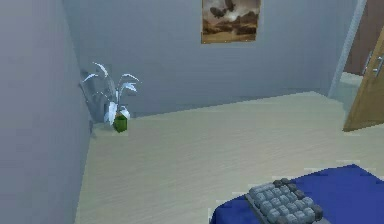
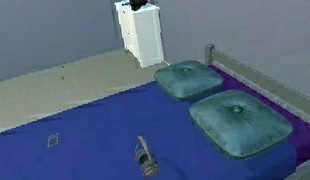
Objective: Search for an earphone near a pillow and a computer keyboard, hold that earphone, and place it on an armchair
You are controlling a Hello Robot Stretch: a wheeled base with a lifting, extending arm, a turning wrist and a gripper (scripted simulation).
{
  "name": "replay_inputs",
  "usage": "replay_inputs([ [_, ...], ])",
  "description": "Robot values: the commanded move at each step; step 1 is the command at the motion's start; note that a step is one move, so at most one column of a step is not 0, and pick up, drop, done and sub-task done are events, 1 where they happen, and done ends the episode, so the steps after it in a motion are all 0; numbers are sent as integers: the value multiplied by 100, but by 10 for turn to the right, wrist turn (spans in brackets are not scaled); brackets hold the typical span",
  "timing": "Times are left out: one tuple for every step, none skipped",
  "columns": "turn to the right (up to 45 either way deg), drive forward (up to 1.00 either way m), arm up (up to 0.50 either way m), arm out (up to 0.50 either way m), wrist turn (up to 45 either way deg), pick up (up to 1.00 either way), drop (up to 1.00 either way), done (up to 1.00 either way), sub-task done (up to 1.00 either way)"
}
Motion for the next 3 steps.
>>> replay_inputs([
  [0, 0, 50, 0, 0, 0, 0, 0, 0],
  [0, 0, 20, 0, 0, 0, 0, 0, 0],
  [0, 0, 0, 26, 0, 0, 0, 0, 0],
])
